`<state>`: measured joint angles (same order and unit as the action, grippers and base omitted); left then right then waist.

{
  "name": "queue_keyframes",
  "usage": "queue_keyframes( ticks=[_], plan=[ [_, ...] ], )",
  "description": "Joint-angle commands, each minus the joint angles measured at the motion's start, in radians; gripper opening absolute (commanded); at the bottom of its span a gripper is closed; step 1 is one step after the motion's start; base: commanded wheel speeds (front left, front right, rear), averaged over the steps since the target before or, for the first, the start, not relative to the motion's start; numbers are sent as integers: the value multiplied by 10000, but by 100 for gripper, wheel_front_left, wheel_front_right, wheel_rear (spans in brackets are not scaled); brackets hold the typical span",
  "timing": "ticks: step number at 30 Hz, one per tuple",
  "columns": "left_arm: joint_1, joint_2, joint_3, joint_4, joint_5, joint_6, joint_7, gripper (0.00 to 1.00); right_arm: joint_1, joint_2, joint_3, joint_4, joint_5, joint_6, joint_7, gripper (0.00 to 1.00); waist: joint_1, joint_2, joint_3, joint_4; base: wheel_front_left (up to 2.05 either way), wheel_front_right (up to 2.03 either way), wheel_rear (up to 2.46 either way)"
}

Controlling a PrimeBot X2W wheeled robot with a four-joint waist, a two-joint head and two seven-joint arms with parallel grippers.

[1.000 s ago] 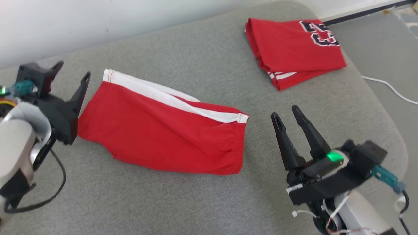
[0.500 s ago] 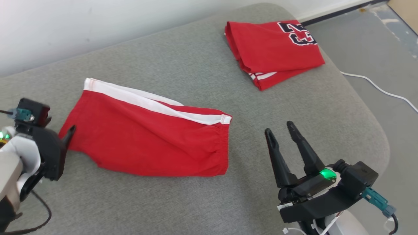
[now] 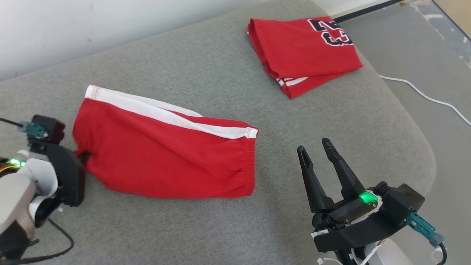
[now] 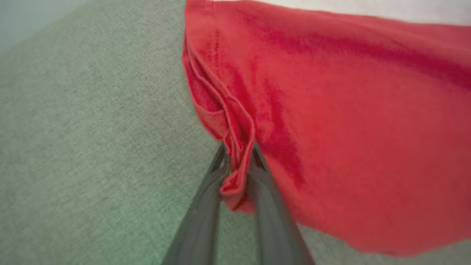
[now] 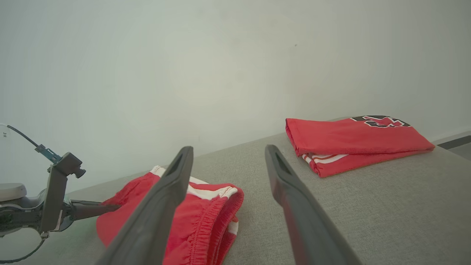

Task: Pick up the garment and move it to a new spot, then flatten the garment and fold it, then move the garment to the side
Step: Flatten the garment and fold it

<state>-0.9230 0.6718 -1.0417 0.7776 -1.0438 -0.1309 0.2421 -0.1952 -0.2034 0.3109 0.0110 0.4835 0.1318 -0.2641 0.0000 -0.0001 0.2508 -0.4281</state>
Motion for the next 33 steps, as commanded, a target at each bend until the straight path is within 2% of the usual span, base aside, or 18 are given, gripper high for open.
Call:
queue_keyframes(
  ticks=[1,12,16,20,28,33],
  plan=[
    [58,-87,-8,-114,-29,14,-120,0,18,-9,41,-20,-46,-28,3,100,0,1,-57,197,0,0,0],
    [430,-402,173,-831,-1,142,-1401,0,215,-202,-180,42,-95,-28,3,100,0,1,-603,1342,0,0,0],
    [1025,-384,233,-1512,-113,412,-1870,0,456,-166,-663,53,-117,-28,4,100,0,1,-871,2032,0,0,0],
    [1792,-260,340,-2273,-323,888,-2314,0,746,-93,-983,26,-144,-28,3,100,0,1,-1039,2475,0,0,0],
    [3709,-66,536,-4081,-773,2130,-3264,0,1426,91,-1633,43,-200,-28,4,100,0,1,-1302,3058,0,0,0],
    [4615,-131,518,-4789,-1084,2608,-3561,0,1692,147,-1876,80,-297,-28,4,100,0,1,-1411,3287,0,0,0]
  ],
)
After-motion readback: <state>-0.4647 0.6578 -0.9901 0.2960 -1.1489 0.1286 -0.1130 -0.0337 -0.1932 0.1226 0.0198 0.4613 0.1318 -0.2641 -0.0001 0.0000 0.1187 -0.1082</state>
